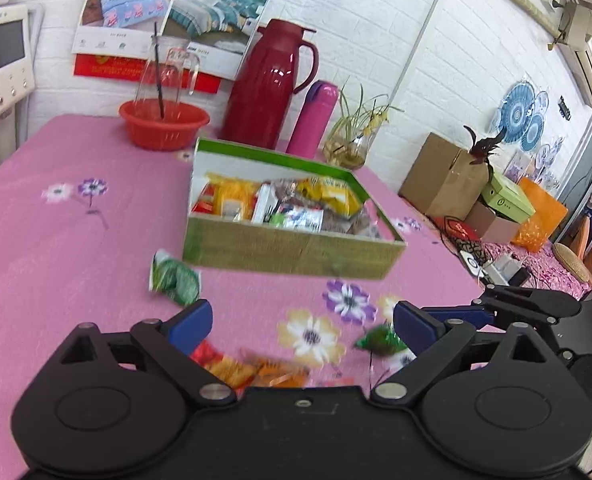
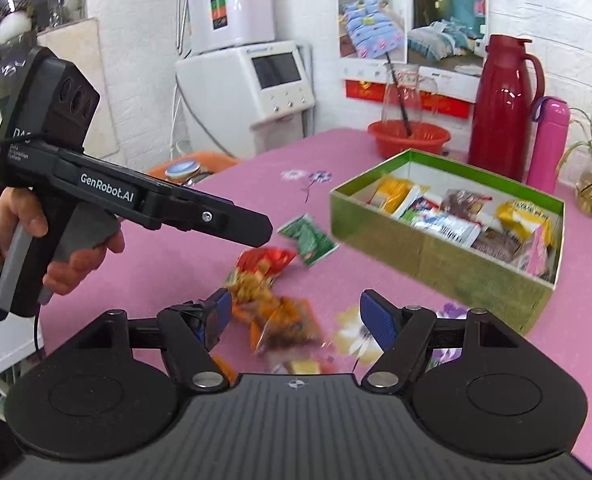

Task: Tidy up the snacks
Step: 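Grasp the red chip bag on the table with both grippers, then lift the red chip bag into the box and release it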

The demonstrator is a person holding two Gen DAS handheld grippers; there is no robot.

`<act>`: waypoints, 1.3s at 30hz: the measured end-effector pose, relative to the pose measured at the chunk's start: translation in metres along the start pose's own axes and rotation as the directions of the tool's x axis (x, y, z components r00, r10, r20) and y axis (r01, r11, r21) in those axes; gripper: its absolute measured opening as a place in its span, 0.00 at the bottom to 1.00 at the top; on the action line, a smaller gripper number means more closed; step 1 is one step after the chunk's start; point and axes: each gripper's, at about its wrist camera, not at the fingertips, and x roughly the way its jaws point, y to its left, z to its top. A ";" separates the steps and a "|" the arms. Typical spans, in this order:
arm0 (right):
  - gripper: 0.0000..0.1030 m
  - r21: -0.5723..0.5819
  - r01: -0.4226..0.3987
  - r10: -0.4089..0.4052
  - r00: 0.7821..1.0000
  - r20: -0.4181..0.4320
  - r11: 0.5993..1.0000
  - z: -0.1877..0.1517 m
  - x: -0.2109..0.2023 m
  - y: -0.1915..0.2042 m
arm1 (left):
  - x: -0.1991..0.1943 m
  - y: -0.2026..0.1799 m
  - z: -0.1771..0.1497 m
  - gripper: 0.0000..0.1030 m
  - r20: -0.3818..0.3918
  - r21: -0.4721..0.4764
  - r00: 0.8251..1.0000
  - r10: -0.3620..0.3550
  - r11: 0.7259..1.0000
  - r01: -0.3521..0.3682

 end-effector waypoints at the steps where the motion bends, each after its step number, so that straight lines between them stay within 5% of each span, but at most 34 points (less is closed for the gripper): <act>1: 1.00 -0.002 -0.009 0.009 1.000 -0.012 1.000 -0.003 0.002 0.003 | -0.001 0.004 -0.005 0.84 -0.008 -0.012 1.000 0.006 1.000 -0.006; 9: 1.00 -0.028 -0.065 0.064 0.997 -0.050 0.997 0.000 0.054 0.015 | 0.022 0.043 -0.020 0.83 -0.076 -0.108 0.992 0.098 0.988 -0.106; 18: 1.00 -0.066 -0.093 0.085 0.989 -0.120 0.993 0.015 0.123 0.020 | 0.039 0.074 -0.024 0.81 -0.099 -0.187 0.992 0.077 0.978 -0.095; 27: 0.91 -0.056 -0.104 0.094 0.983 -0.155 0.993 0.008 0.143 0.022 | 0.053 0.085 -0.029 0.73 -0.101 -0.203 0.993 0.062 0.976 -0.081; 30: 0.76 -0.048 -0.111 0.103 0.983 -0.155 0.993 0.008 0.142 0.025 | 0.053 0.082 -0.030 0.71 -0.093 -0.187 0.994 0.064 0.979 -0.081; 31: 0.73 -0.042 -0.106 0.098 0.983 -0.155 0.994 0.008 0.142 0.025 | 0.053 0.082 -0.031 0.62 -0.092 -0.186 0.994 0.054 0.980 -0.070; 32: 0.67 -0.029 -0.104 0.099 0.983 -0.154 0.994 0.007 0.142 0.023 | 0.053 0.082 -0.032 0.41 -0.095 -0.197 0.995 0.032 0.979 -0.050; 35: 0.52 0.054 -0.111 0.118 0.981 -0.157 0.992 0.006 0.141 0.012 | 0.050 0.079 -0.033 0.22 -0.099 -0.203 0.995 0.007 0.979 -0.027; 38: 0.48 0.092 -0.110 0.124 0.979 -0.160 0.990 0.005 0.137 0.009 | 0.050 0.070 -0.031 0.02 -0.093 -0.186 0.996 0.011 0.982 -0.028; 39: 0.47 0.089 -0.102 0.115 0.981 -0.159 0.991 0.005 0.134 0.010 | 0.049 0.065 -0.030 0.02 -0.086 -0.172 0.996 0.013 0.985 -0.028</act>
